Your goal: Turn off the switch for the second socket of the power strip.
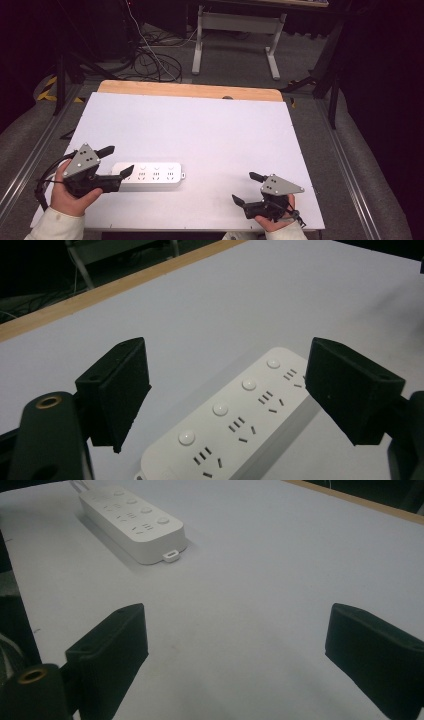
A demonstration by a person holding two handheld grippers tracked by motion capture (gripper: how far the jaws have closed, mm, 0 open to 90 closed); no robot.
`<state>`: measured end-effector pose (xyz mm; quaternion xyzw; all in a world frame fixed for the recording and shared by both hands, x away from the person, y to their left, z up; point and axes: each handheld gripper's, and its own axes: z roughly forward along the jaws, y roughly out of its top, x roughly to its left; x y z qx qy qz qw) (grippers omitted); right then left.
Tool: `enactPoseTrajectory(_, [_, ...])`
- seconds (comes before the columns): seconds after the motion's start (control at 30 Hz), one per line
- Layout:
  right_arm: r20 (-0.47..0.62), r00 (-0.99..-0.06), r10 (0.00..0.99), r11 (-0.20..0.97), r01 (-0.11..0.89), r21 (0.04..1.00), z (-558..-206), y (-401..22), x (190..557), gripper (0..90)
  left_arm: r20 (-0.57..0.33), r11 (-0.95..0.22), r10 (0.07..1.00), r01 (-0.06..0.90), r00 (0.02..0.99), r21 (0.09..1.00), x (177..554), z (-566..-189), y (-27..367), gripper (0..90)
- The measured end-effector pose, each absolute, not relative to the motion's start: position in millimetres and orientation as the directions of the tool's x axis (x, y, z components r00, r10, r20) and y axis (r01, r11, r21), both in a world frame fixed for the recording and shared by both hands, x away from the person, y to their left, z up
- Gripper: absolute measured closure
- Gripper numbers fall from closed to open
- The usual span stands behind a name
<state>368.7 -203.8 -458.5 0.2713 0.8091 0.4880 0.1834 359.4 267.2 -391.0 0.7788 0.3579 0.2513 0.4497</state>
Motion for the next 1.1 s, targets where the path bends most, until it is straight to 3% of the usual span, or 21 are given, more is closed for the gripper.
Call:
enactPoseTrajectory(0.6, [-0.026, -0.786, 0.618, 0.372, 0.263, 0.890, -459.3, -204.4, 369.2, 10.6, 0.072, -0.333, 0.800, 0.341, 0.596, 0.879, 380.1, -389.7, 260.3, 21.7])
enactPoseTrajectory(0.67, [-0.024, -0.786, 0.617, 0.371, 0.264, 0.890, -459.2, -204.2, 369.0, 10.6, 0.018, -0.342, 0.758, 0.373, 0.653, 0.862, 383.9, -389.4, 263.4, 47.4])
enactPoseTrajectory(0.87, [-0.024, -0.787, 0.617, 0.372, 0.264, 0.890, -459.4, -204.0, 369.4, 10.6, 0.031, -0.372, 0.775, 0.416, 0.631, 0.829, 392.0, -393.5, 261.9, 62.7])
enactPoseTrajectory(1.0, [-0.021, -0.786, 0.618, 0.370, 0.267, 0.890, -459.6, -204.2, 369.5, 10.6, 0.019, -0.390, 0.770, 0.446, 0.638, 0.805, 398.9, -395.6, 263.9, 82.2])
enactPoseTrajectory(1.1, [-0.022, -0.787, 0.617, 0.373, 0.267, 0.889, -460.0, -204.5, 370.0, 10.6, -0.023, -0.393, 0.760, 0.487, 0.650, 0.780, 405.9, -398.3, 264.8, 90.0])
